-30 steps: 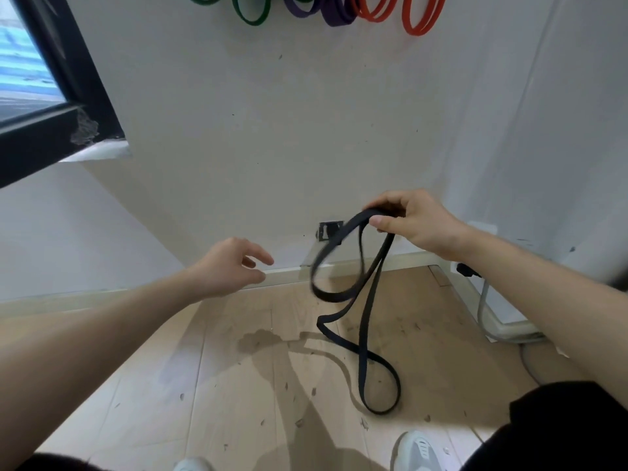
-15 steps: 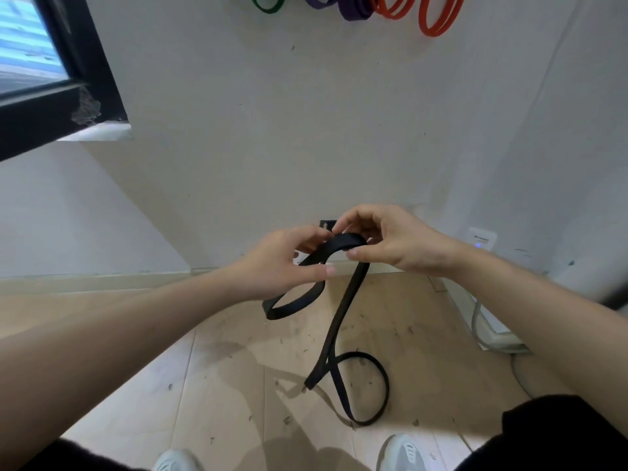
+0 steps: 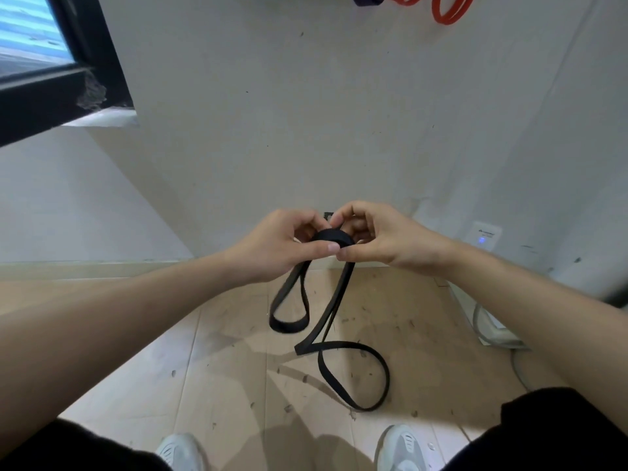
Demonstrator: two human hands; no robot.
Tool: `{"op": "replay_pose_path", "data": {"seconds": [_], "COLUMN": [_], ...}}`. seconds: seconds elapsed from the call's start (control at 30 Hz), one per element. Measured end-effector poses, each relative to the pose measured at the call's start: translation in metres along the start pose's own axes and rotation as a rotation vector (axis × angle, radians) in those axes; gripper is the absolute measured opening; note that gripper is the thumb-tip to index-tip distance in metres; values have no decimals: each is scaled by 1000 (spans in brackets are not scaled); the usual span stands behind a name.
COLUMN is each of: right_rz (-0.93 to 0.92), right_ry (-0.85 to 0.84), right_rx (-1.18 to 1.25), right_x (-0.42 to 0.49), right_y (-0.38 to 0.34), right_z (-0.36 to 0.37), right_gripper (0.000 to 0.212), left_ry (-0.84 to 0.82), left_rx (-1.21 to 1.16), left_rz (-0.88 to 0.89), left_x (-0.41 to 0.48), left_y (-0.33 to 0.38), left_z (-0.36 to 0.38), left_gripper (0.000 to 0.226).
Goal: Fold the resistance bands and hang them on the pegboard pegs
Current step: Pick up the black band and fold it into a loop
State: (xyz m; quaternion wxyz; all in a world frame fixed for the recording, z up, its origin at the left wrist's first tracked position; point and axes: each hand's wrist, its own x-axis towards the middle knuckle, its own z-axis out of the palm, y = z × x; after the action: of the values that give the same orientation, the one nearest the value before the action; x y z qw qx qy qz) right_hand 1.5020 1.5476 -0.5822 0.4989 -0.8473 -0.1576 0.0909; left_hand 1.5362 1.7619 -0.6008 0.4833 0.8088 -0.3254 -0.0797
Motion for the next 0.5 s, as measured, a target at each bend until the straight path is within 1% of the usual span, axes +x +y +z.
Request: {"op": "replay_pose_path", "data": {"seconds": [0.13, 0.27, 0.4, 0.5], "right_rz": [40, 149, 209, 239], "right_ry": [-73, -132, -108, -49], "right_rx": [-59, -134, -168, -112], "right_x": [3, 7, 9, 7], "right_y": [13, 40, 57, 55], "right_z": [6, 12, 10, 0], "right_gripper": [18, 10, 9, 17], "left_ry": [62, 210, 350, 341], "left_rx": [-83, -224, -373, -351], "left_rz": [9, 13, 3, -39], "left_x": [-1, 2, 6, 6], "left_y": [7, 17, 16, 4], "left_z": [-4, -17, -36, -46], "left_gripper": [13, 9, 2, 3]}}
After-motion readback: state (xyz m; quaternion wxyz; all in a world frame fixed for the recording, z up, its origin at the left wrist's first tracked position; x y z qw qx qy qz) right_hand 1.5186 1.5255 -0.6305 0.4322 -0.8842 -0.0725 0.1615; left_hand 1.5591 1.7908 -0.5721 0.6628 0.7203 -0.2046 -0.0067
